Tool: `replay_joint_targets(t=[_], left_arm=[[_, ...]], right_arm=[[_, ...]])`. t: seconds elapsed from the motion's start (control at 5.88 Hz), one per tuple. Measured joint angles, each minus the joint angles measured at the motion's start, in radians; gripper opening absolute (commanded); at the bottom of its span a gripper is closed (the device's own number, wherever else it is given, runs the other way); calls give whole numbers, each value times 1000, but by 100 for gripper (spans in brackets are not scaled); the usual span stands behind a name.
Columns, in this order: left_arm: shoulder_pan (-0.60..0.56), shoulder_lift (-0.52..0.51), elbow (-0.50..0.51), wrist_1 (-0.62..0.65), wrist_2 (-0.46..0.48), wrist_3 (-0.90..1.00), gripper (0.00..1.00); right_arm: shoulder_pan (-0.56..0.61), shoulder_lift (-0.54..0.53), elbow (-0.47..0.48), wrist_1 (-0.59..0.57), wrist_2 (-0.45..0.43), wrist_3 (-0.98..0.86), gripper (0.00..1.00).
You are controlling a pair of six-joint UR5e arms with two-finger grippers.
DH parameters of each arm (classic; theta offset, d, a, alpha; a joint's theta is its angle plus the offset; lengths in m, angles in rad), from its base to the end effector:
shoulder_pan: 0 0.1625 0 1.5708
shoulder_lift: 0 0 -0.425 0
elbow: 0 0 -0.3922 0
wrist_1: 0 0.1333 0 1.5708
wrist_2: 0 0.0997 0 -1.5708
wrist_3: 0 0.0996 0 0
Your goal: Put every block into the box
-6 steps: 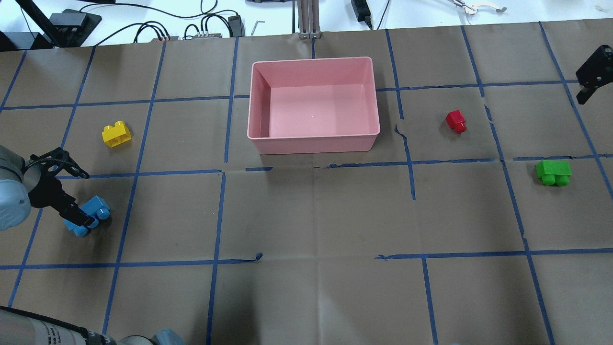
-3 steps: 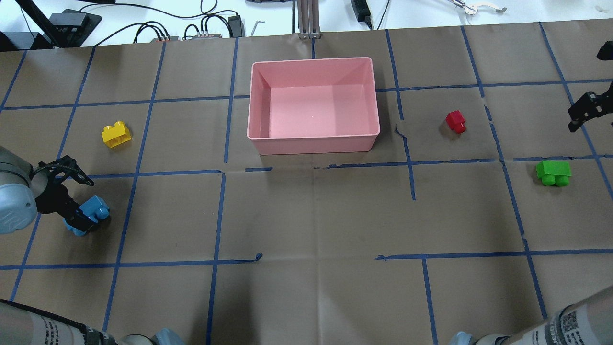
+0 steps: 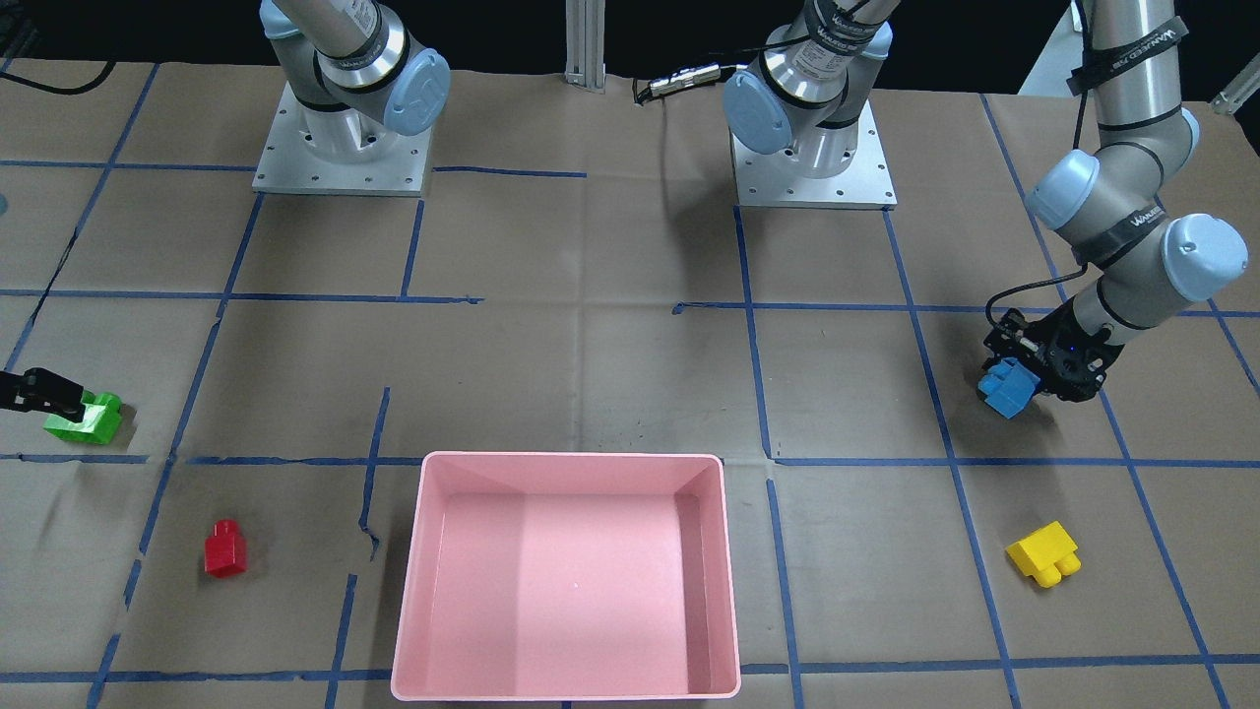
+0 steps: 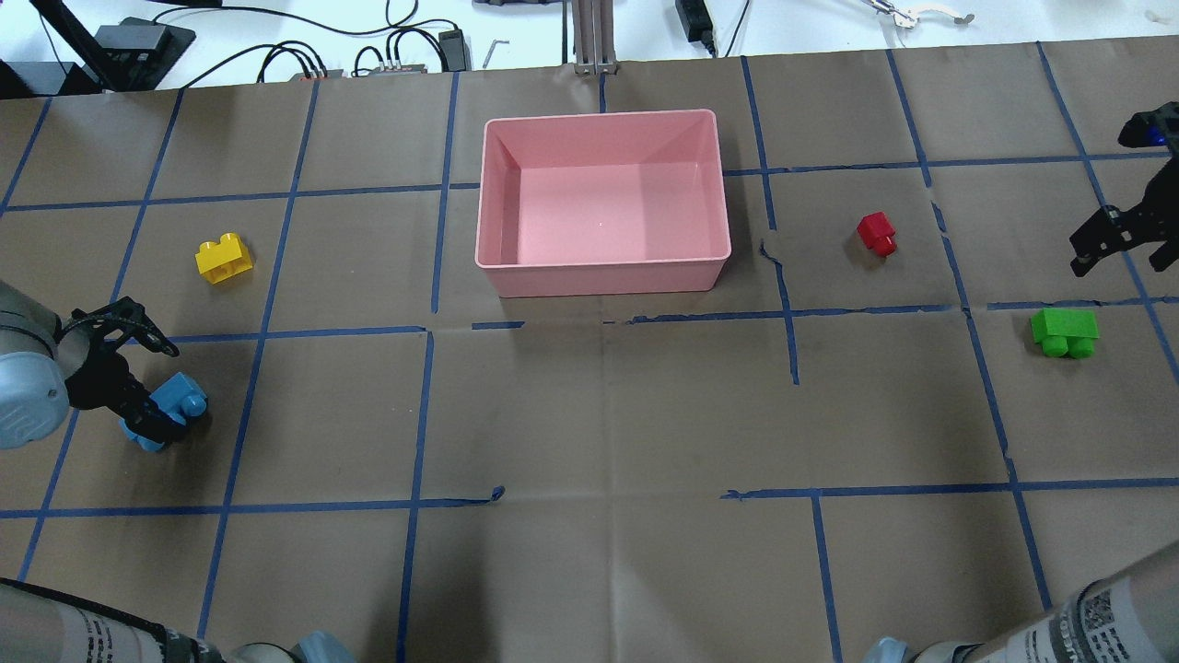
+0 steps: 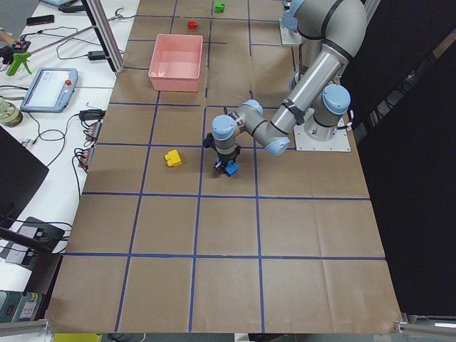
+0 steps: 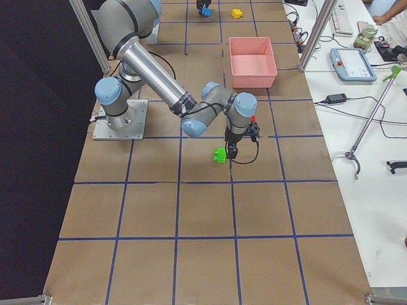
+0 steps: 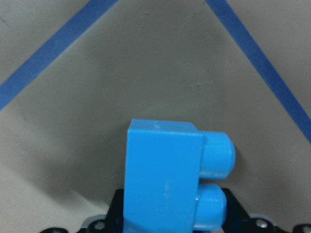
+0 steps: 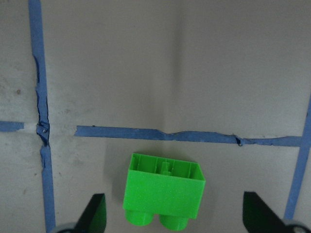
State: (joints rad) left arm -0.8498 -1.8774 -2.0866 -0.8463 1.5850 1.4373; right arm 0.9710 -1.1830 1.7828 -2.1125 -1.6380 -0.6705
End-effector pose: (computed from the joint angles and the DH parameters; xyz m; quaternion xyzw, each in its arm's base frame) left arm 0.2209 -0.4511 0.1714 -0.3504 -0.9353 -0.0294 0.0398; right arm -0.2219 -0.5488 0.2296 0.0363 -0.9984 -0.0433 0.0098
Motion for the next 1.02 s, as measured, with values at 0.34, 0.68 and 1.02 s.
replay_joint_targets(t=[0.34, 0.68, 1.02], left_arm=[[-2, 15, 17, -4, 2, -6, 0], [-32, 31, 143, -150, -9, -81, 0], [-200, 21, 355, -334, -13, -314, 0]], right_arm=[[0, 13, 76, -116, 0, -60, 100], [0, 28, 99, -154, -4, -94, 100], [0, 45, 98, -158, -9, -79, 98]])
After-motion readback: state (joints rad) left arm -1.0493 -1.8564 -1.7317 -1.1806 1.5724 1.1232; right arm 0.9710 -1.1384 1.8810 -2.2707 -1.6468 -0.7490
